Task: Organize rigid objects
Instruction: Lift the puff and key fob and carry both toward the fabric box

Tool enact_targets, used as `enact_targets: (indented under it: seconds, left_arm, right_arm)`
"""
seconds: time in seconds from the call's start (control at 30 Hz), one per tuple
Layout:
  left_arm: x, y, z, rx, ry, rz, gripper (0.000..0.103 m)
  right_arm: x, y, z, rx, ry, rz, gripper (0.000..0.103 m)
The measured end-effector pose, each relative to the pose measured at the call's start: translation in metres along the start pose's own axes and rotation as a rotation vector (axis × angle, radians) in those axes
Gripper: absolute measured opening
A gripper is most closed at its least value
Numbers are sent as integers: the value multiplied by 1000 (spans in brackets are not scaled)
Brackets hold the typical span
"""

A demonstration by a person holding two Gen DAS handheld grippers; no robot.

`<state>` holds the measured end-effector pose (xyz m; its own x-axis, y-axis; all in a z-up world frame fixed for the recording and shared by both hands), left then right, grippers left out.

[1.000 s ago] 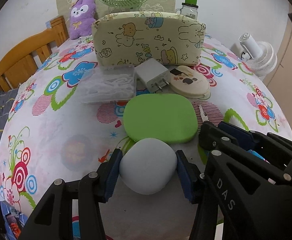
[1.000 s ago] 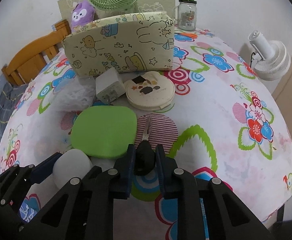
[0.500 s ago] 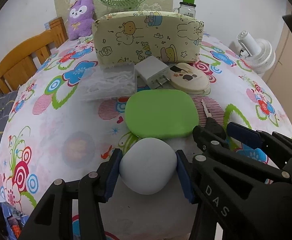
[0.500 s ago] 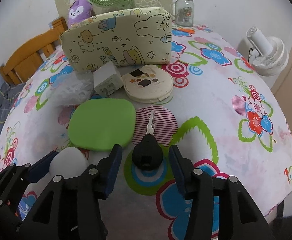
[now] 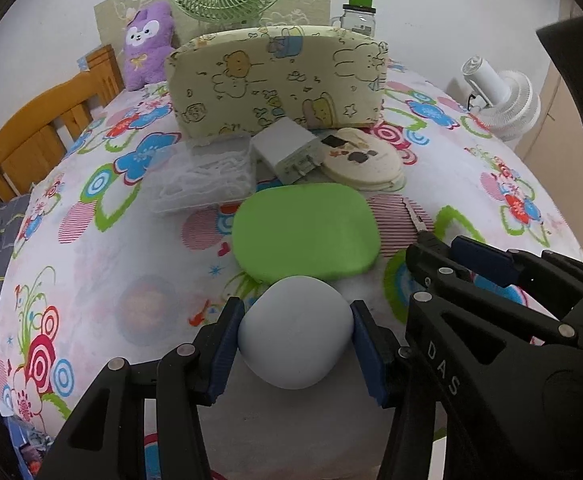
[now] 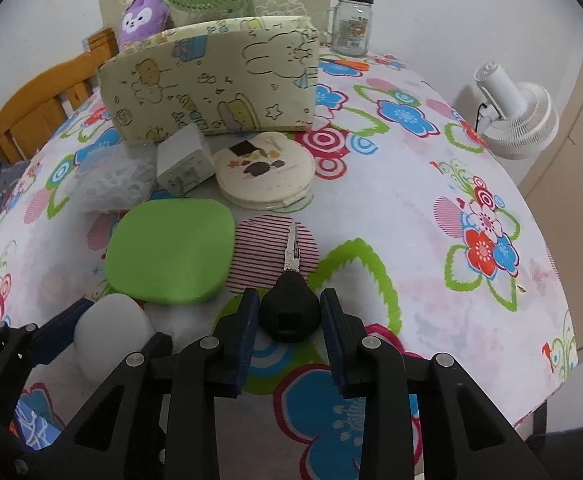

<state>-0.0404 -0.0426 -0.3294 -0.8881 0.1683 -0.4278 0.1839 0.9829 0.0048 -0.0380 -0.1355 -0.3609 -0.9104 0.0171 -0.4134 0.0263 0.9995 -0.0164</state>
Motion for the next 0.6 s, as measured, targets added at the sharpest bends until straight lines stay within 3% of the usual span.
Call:
enact_targets:
  seconds: [0.6]
  left_arm:
    - [-47, -8, -44, -7, -64, -34, 55]
  right_arm:
    - [-48, -12, -50, -29, -76, -2, 34]
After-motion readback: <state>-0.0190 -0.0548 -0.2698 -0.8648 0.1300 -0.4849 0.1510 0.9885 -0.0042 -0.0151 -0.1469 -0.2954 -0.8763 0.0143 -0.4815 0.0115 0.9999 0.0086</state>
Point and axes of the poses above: each gripper's, at about its wrist camera, not at the fingertips, and z roughly the way its jaws point, y to its left, x to its underside, the point moved 1 cm from there along z, roughly the way its jaws point, and after that the axes turned 9 degrees about y, right-handed, at the moved point
